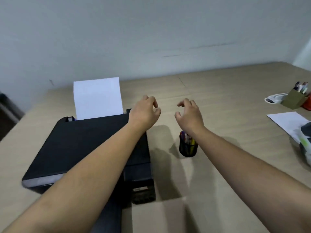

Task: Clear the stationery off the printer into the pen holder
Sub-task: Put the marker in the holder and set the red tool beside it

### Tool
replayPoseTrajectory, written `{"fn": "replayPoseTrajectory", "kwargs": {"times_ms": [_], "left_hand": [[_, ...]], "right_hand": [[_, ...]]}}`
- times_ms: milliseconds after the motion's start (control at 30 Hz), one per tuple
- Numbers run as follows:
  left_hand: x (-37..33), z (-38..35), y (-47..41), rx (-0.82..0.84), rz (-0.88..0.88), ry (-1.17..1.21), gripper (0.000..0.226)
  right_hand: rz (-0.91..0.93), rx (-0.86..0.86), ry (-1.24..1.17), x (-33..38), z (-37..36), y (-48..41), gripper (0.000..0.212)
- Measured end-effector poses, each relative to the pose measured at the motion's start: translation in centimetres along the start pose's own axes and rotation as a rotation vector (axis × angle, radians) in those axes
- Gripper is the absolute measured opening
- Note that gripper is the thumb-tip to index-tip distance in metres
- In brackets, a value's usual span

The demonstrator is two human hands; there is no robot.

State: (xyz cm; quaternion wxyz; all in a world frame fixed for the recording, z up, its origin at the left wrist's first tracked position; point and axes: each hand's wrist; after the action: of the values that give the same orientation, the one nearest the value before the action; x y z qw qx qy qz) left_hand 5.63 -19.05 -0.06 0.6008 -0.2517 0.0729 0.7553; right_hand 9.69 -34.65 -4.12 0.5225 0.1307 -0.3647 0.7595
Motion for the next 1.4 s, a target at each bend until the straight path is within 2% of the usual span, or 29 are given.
{"fn": "replayPoseTrajectory", "kwargs": {"times_ms": [133, 267, 433, 533, 600, 733, 800, 967, 1167, 1267, 1400], "left_hand": [[6.9, 8.3, 2.3, -0.192, 0.093, 0.009, 0.016], [16.5, 14.6, 6.5, -0.315, 0.27, -0.032, 0.016], [27.4, 17.3, 13.0, -0.346, 0.457, -0.121, 0.015], [33.1, 16.0, 17.1, -0.257, 0.556, -0.149, 0.016], [35.8, 14.0, 19.4, -0.13, 0.617, -0.168, 0.019], [40.6, 9.9, 23.5, 0.191, 0.713, -0.199, 0.033], [42.4, 8.3, 24.9, 0.287, 0.749, -0.198, 0.038], [44.7, 6.3, 26.6, 0.313, 0.772, -0.183, 0.027], [45.5, 6.1, 26.8, 0.332, 0.726, -0.256, 0.023], [46.4, 7.9, 26.9, 0.273, 0.773, -0.21, 0.022], [46.7, 12.5, 26.2, 0.092, 0.785, -0.138, 0.023]], "right_hand": [[0.18, 0.027, -0.19, 10.2, -2.4, 0.9, 0.023], [0.4, 0.118, -0.295, 19.7, -6.3, 5.8, 0.018], [0.687, 0.3, -0.309, 27.4, -11.8, 13.2, 0.014], [0.831, 0.408, -0.241, 29.2, -16.0, 17.7, 0.013], [0.811, 0.566, -0.184, 28.8, -18.5, 20.3, 0.016], [0.724, 1.006, 0.077, 28.0, -23.7, 24.7, 0.033], [0.699, 1.136, 0.166, 28.0, -25.4, 26.1, 0.038], [0.618, 1.24, 0.189, 28.6, -27.2, 26.6, 0.032], [0.462, 1.334, 0.062, 29.5, -27.5, 25.6, 0.017], [0.525, 1.282, 0.047, 31.0, -27.1, 24.9, 0.018], [0.558, 1.244, -0.043, 34.6, -25.4, 23.0, 0.013]]}}
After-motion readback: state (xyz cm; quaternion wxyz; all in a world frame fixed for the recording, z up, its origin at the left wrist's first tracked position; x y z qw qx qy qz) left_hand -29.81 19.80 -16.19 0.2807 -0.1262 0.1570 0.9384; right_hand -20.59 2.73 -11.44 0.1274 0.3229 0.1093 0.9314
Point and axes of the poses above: each hand's wrist, its own y-axis away from the middle knuckle, its own z-axis out of the back of the hand, x = y × z, and after that the axes turned 10 degrees about z, right-handed
